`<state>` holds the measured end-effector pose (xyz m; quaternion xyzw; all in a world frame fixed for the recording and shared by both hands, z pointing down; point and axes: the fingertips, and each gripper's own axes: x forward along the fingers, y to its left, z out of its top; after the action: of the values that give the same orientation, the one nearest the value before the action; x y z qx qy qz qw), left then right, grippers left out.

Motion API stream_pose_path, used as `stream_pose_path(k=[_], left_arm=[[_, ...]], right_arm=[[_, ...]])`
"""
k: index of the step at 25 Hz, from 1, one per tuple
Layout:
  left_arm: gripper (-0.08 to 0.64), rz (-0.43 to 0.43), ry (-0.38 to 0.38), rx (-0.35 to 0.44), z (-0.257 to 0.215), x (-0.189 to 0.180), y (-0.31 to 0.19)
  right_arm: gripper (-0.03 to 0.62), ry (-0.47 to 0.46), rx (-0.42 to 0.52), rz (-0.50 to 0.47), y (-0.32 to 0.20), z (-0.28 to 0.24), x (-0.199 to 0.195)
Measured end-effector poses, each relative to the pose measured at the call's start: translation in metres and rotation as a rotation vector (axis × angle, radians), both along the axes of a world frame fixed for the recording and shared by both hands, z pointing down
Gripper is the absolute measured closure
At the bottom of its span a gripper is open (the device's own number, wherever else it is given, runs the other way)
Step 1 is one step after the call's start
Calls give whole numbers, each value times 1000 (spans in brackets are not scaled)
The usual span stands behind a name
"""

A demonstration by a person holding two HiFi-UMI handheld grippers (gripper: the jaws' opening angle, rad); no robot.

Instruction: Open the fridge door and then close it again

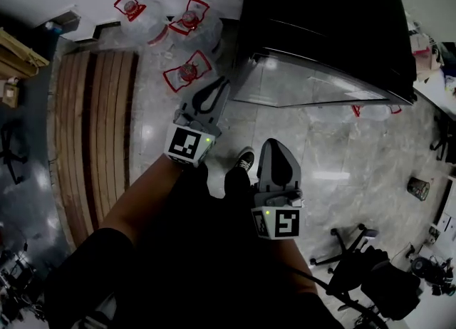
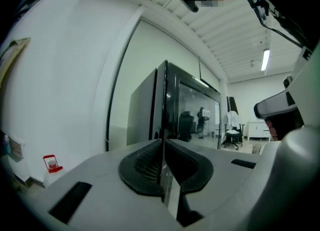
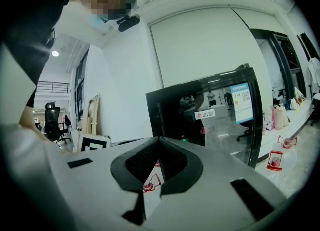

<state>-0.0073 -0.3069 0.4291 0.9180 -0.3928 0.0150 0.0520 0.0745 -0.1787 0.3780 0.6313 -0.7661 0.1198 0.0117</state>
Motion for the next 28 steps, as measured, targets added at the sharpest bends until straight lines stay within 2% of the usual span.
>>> stream_pose_path(k=[1,5,9,13,16,20,28], left_arm=[[550,-7,12,2,-13,-4,11],[553,6,38,-2,-71,-12,57],[553,18,32,-20,-122,-11,99],[552,25,40,20,-160,-7,115],[552,17,80,22,-179,-9,120],[553,58,76,54,-197,-5,128],[552,46,63,93,-209,1,120]], right_arm=[[577,-3,12,-7,1,-8,0],[577,14,32,-42,-2,-39,0],[577,12,46,-87,0,-74,-6],[577,59,115,-155,1,-111,-20],[577,65,141,-188,4,-129,-30],[577,52,170,-212,5,-148,-35],[577,76,199,-219,3,-164,-32]])
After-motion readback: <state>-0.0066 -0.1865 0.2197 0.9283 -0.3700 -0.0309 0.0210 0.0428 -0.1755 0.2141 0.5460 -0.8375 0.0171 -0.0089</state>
